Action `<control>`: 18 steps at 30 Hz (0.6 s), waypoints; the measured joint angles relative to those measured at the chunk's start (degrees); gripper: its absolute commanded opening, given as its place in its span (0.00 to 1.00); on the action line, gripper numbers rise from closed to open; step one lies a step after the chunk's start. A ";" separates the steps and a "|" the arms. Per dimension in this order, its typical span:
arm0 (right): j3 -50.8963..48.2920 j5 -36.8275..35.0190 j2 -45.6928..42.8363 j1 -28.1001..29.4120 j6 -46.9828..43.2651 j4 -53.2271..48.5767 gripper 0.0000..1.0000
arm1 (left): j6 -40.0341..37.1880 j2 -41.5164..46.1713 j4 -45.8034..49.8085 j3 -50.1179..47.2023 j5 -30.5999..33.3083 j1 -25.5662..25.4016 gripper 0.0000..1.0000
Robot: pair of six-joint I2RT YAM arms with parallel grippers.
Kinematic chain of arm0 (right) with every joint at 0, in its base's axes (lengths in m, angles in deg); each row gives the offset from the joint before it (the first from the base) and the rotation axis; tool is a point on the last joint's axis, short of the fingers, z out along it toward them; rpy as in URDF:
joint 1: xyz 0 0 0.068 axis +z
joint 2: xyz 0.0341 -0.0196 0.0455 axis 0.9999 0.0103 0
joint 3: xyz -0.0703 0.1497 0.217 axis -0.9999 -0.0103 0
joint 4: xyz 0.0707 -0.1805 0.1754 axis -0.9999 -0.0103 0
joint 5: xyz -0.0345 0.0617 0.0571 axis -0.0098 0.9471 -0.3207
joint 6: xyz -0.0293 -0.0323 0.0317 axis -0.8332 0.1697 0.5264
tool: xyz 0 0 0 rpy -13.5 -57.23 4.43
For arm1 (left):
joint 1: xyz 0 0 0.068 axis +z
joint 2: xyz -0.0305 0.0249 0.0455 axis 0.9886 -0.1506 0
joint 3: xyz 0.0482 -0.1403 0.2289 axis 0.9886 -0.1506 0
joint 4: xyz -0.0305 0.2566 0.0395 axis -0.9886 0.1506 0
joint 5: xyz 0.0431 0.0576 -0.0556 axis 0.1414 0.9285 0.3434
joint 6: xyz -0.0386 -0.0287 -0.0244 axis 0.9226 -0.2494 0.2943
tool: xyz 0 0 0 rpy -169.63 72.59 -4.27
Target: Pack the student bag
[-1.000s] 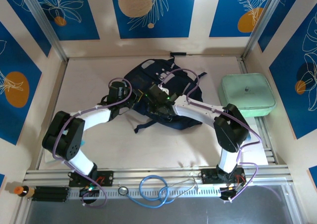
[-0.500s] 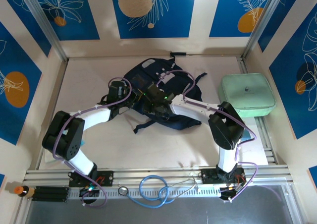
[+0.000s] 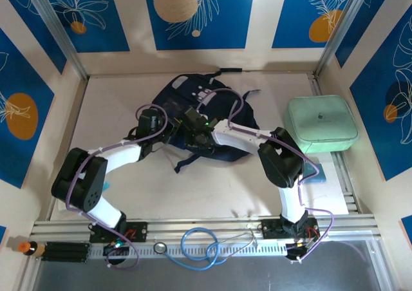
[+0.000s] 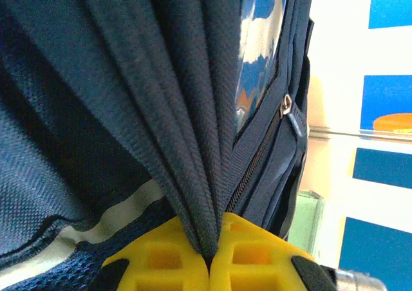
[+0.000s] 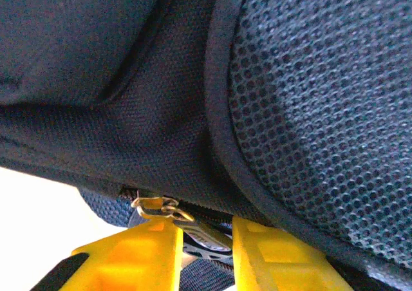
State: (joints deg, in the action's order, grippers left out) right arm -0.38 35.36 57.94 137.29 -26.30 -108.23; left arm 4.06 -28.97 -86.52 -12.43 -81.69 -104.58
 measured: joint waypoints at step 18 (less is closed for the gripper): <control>-3.56 6.88 -2.93 -2.54 -13.55 4.74 0.08 | -0.07 0.46 0.37 -0.15 0.55 1.01 0.00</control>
State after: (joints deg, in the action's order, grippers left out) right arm -3.94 42.24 55.01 134.75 -39.85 -103.49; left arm 3.99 -28.51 -86.15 -12.58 -81.15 -103.58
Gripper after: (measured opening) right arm 0.085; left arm 0.061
